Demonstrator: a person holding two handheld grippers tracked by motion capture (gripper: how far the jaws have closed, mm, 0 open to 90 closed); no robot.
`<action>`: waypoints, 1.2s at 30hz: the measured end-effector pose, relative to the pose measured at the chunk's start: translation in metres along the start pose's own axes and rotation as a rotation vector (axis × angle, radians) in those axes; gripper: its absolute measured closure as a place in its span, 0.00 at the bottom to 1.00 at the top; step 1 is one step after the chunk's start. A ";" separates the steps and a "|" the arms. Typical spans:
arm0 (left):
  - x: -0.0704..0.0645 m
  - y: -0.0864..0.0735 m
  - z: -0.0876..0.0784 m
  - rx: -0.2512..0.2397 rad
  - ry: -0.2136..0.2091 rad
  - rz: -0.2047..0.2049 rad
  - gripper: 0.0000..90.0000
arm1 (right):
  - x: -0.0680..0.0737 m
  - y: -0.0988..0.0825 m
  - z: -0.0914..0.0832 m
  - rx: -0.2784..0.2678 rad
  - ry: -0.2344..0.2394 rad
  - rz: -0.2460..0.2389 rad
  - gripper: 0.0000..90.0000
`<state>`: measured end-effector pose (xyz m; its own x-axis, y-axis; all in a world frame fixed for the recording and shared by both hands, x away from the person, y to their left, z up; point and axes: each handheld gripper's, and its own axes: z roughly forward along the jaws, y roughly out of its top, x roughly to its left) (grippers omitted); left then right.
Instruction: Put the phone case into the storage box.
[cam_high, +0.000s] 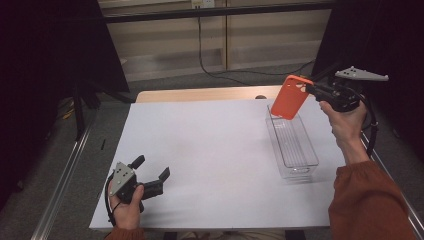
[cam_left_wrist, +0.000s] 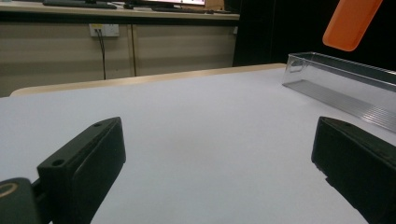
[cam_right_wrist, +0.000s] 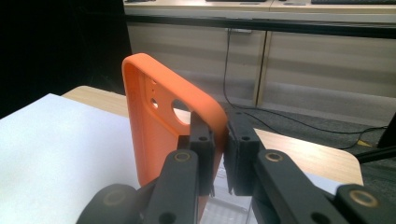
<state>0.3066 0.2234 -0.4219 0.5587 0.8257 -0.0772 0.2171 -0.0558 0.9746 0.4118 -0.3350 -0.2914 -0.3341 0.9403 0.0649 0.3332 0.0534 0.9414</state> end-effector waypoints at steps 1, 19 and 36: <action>0.000 0.000 0.000 0.005 0.001 0.005 0.03 | -0.001 0.000 0.001 -0.003 0.001 -0.001 0.91; 0.000 0.002 0.000 -0.001 -0.001 0.009 0.03 | -0.021 -0.009 0.032 0.035 -0.045 -0.057 0.91; 0.001 0.001 0.002 0.008 0.003 0.003 0.03 | -0.022 -0.022 0.061 0.093 -0.060 -0.110 0.91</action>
<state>0.3090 0.2234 -0.4215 0.5572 0.8271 -0.0735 0.2219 -0.0630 0.9730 0.4657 -0.3368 -0.3343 -0.3204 0.9454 -0.0595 0.3786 0.1854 0.9068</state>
